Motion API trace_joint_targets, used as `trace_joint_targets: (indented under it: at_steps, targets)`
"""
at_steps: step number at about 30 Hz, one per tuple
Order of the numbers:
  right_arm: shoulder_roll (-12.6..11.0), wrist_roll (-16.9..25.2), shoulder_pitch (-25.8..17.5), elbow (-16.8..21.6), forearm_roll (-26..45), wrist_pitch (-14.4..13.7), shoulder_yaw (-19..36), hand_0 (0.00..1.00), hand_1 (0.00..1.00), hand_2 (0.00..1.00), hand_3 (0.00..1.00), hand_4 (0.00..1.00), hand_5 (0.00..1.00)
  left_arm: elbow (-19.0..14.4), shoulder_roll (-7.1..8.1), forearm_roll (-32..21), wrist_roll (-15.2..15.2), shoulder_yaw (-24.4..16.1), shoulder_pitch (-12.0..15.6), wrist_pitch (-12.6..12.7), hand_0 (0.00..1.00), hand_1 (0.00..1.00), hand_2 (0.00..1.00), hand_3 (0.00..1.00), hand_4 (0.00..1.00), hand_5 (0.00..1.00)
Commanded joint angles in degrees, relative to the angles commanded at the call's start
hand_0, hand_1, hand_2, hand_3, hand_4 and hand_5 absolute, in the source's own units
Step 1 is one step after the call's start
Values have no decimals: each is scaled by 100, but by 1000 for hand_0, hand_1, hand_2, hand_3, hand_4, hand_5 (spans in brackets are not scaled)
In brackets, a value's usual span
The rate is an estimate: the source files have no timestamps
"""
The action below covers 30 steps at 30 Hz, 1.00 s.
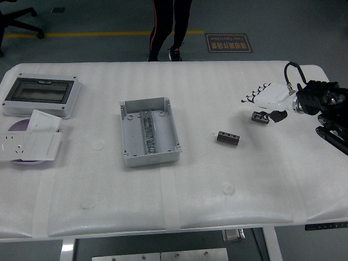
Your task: Pick up the battery,place it into the box
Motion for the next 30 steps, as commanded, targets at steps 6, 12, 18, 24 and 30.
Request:
trace_joint_targets:
  at_steps: [6,12,18,24,30]
  targets:
    - [-132,-946,-98,225,1301,-741,-761,998,977,998,998,719,8,11,-8,-50,-25,21,-9,5,436,610,559,383,453,371]
    - [-239,-1608,-321,311,2641,-1343,-875,956,839,913,998,803,93,13,-25,-88,-25,46,11,5,436,610,558,383,454,370]
    - [-201,-1811,-510,140,3683,-1377,-198,958,818,882,998,965,320,14,-41,-122,-28,60,27,6,436,610,557,382,453,370]
    - [-95,-1922,-578,115,4261,-1421,188,921,796,830,998,972,330,13,-50,-145,-24,70,50,3,436,611,557,382,454,369]
    - [110,-2001,-604,12,4498,-1392,397,914,784,825,998,975,333,16,-60,-181,-29,100,48,1,435,610,557,382,456,368]
